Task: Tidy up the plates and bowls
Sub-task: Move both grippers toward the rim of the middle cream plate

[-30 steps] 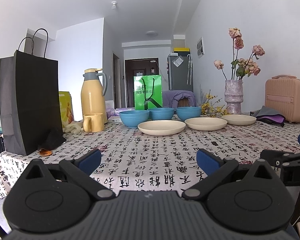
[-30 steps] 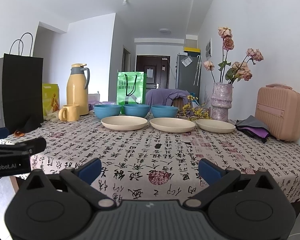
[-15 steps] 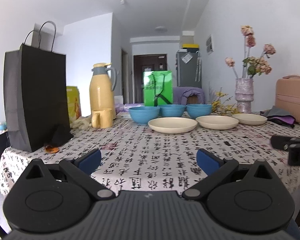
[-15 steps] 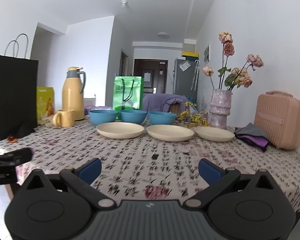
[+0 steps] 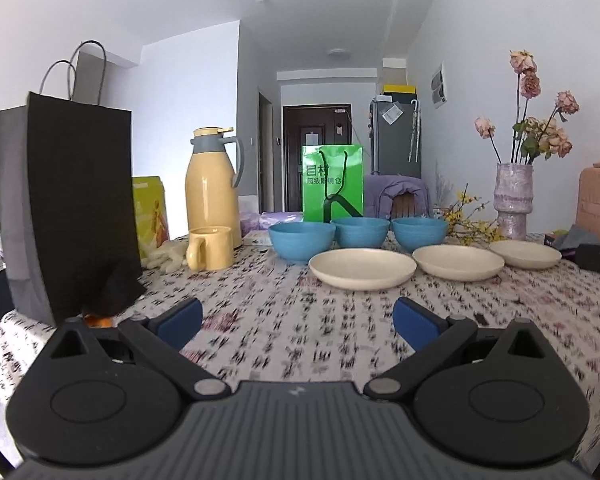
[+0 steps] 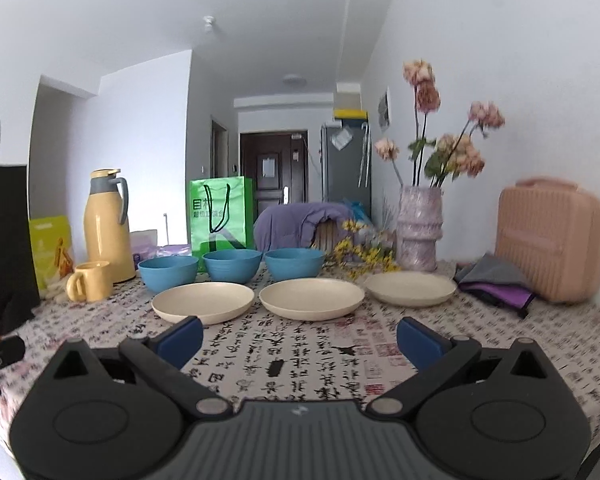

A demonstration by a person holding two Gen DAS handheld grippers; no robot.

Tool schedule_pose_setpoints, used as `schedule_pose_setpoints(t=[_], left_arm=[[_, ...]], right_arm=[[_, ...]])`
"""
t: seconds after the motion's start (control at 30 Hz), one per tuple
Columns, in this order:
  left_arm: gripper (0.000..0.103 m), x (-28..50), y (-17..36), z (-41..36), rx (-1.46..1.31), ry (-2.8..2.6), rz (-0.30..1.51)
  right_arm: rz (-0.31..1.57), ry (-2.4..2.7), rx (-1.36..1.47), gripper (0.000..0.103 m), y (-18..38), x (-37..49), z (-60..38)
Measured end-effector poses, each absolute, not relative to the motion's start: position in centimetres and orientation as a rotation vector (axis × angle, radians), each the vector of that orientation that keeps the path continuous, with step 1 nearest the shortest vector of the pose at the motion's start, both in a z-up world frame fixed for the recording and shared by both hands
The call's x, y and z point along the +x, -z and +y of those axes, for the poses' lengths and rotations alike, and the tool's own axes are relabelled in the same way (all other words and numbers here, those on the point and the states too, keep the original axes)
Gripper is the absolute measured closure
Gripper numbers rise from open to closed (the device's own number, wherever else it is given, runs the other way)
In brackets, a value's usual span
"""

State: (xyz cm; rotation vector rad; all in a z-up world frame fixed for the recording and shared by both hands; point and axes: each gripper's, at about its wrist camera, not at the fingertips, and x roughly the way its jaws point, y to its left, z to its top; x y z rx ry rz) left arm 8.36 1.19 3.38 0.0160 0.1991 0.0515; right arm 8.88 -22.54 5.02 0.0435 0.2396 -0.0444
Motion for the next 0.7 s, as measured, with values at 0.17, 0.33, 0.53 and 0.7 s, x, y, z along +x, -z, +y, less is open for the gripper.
schedule_pose_setpoints(t=[0.17, 0.33, 0.53, 0.7], left_arm=[[0.0, 12.0, -4.4, 0.7, 0.018, -0.04, 0.2], [0.0, 16.7, -5.2, 1.0, -0.012, -0.002, 0.245], [0.0, 21.8, -6.2, 1.0, -0.017, 0.012, 0.269], [0.0, 26.2, -6.4, 1.3, 0.0, 0.015, 0.314]], right_arm=[[0.267, -0.032, 0.119, 0.0, -6.0, 12.7, -23.2], [0.313, -0.088, 0.132, 0.0, -6.1, 17.6, -22.8], [0.38, -0.13, 0.179, 0.0, -5.8, 22.8, -22.5], [0.445, -0.116, 0.189, 0.0, -4.9, 27.5, -22.5]])
